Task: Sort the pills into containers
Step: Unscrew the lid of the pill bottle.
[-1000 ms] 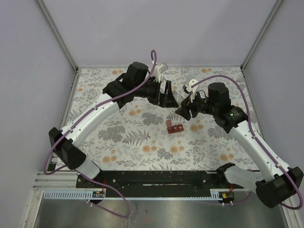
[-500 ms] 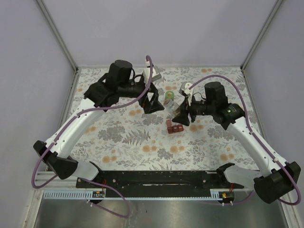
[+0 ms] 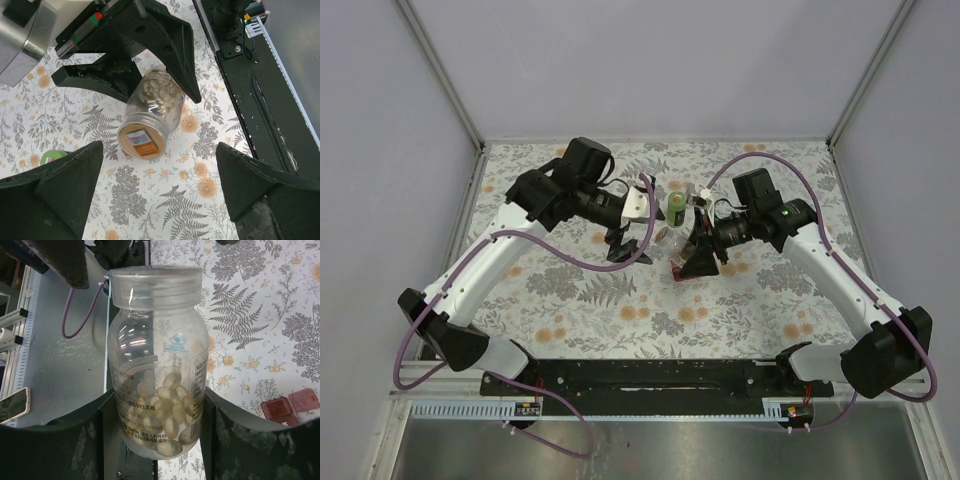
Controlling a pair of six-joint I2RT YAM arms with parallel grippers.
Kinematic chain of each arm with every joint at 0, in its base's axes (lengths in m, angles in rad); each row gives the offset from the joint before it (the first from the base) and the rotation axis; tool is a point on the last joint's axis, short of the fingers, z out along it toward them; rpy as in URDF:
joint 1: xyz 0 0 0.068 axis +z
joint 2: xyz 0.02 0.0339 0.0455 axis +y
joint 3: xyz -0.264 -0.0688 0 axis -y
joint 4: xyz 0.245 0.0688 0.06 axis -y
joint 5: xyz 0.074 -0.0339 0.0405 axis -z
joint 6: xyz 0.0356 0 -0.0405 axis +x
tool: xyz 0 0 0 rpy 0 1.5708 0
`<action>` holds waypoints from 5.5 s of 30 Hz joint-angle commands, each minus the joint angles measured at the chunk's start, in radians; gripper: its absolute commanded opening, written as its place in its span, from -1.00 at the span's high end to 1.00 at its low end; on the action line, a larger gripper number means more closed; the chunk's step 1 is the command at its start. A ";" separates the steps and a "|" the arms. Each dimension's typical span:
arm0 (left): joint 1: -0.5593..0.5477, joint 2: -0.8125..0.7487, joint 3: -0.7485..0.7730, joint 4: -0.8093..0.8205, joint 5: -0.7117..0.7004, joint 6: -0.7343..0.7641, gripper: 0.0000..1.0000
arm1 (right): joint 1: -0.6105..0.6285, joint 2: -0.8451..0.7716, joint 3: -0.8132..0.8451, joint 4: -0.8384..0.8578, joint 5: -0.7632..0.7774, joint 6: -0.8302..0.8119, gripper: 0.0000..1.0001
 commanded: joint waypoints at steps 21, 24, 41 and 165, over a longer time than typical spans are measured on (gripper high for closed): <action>-0.028 0.086 0.087 0.016 0.124 0.040 0.11 | 0.011 -0.006 0.025 -0.032 -0.043 -0.052 1.00; -0.028 0.083 0.078 0.015 0.119 0.032 0.45 | 0.011 -0.017 0.021 -0.015 -0.018 -0.031 1.00; -0.030 0.065 -0.033 0.383 -0.055 -0.756 0.81 | 0.013 -0.170 -0.033 0.218 0.344 0.084 1.00; -0.010 0.111 0.035 0.457 -0.158 -0.996 1.00 | 0.069 -0.232 -0.096 0.455 0.678 0.050 1.00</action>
